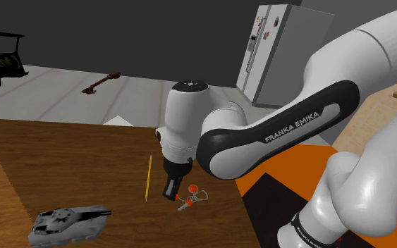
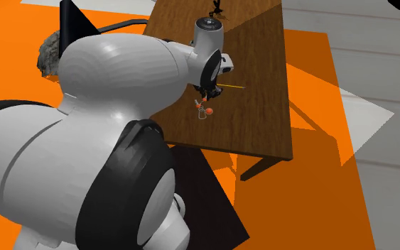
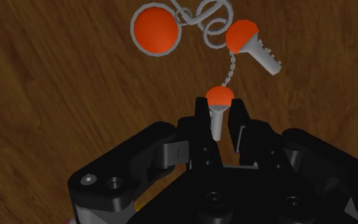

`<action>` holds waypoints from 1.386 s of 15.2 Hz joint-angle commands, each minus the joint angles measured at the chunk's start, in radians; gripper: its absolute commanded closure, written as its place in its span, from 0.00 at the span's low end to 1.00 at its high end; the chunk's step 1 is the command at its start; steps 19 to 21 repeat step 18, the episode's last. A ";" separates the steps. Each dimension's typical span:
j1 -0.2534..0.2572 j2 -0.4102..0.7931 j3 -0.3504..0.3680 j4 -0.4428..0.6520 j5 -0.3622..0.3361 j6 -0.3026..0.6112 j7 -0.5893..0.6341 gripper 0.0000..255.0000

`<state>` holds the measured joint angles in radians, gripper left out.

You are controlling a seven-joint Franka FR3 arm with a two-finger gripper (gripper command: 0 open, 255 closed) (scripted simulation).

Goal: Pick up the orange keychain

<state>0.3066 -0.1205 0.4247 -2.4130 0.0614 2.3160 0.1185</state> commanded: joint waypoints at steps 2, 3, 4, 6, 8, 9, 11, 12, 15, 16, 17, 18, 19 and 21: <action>-0.008 0.006 -0.005 0.001 -0.008 -0.015 0.000 1.00; -0.008 -0.004 -0.006 0.007 -0.004 -0.029 -0.003 1.00; -0.007 -0.013 -0.008 0.013 0.000 -0.044 -0.006 1.00; -0.007 -0.030 -0.010 0.025 0.007 -0.073 -0.012 1.00; -0.006 -0.046 -0.013 0.039 0.013 -0.101 -0.017 1.00; -0.005 -0.054 -0.015 0.046 0.016 -0.116 -0.019 1.00; -0.005 -0.069 -0.017 0.061 0.021 -0.144 -0.023 1.00; -0.005 -0.076 -0.019 0.068 0.023 -0.159 -0.025 1.00; -0.004 -0.095 -0.023 0.093 0.028 -0.201 -0.030 1.00; -0.004 -0.101 -0.025 0.101 0.030 -0.215 -0.032 1.00; -0.004 -0.102 -0.025 0.102 0.030 -0.218 -0.032 1.00; -0.004 -0.102 -0.025 0.102 0.030 -0.217 -0.032 1.00; -0.004 -0.102 -0.025 0.102 0.030 -0.217 -0.032 1.00; -0.004 -0.102 -0.025 0.102 0.030 -0.217 -0.032 1.00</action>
